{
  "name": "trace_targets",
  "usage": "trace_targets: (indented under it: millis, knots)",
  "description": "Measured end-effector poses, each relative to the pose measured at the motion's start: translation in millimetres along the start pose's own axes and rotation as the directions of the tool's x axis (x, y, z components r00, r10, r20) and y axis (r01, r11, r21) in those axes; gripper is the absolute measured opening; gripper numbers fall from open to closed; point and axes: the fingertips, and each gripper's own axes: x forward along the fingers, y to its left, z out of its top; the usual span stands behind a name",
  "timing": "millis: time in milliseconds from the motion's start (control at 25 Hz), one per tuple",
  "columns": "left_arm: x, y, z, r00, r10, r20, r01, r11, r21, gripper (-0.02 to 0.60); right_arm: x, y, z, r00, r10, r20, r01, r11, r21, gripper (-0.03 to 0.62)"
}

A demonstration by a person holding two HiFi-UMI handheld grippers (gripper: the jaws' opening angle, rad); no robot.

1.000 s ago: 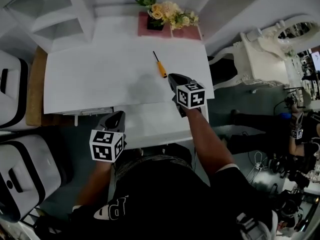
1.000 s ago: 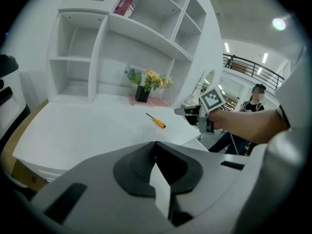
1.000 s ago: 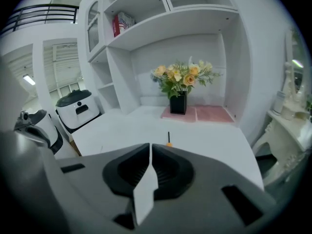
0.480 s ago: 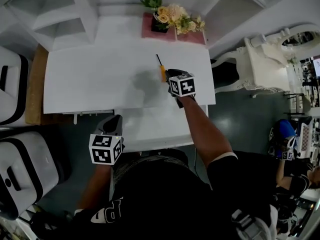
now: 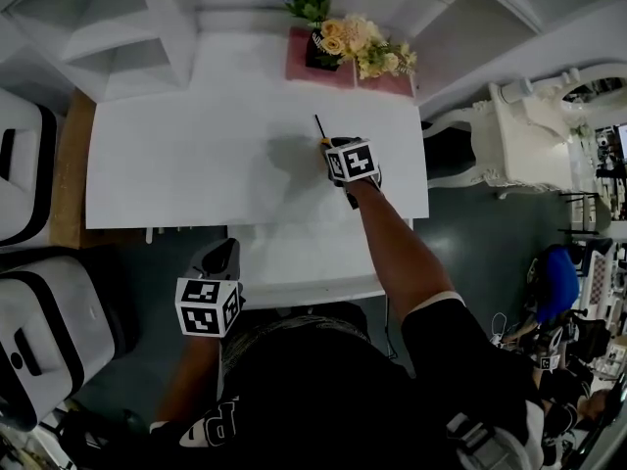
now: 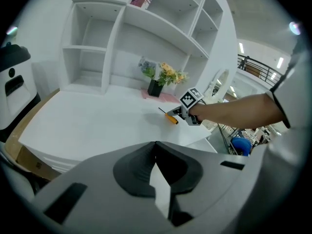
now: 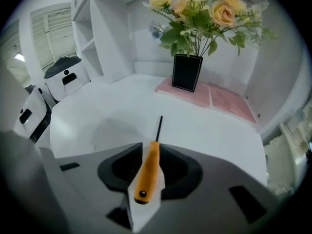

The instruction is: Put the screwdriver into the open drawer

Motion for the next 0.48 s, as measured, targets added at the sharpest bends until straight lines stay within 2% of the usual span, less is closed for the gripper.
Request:
trace_targets:
  millis: [160, 360, 480]
  knots:
    - [-2.4, 5.7, -2.8, 1.000, 0.008, -0.006, -0.008, 1.000, -0.010, 0.011, 11.9, -0.2, -10.2, 0.998, 0.008, -0.068, -0.005, 0.999, 0.037, 0.130]
    - [-5.0, 4.5, -5.7, 1.000, 0.010, -0.005, -0.010, 1.000, -0.018, 0.011, 20.4, 1.3, -13.6, 0.994, 0.042, -0.106, -0.033, 0.996, 0.086, 0.156]
    - [-7.1, 3.4, -6.2, 1.000, 0.008, -0.001, -0.008, 1.000, -0.020, 0.011, 21.6, -1.6, -12.6, 0.991, 0.044, -0.130, -0.029, 0.993, 0.116, 0.132]
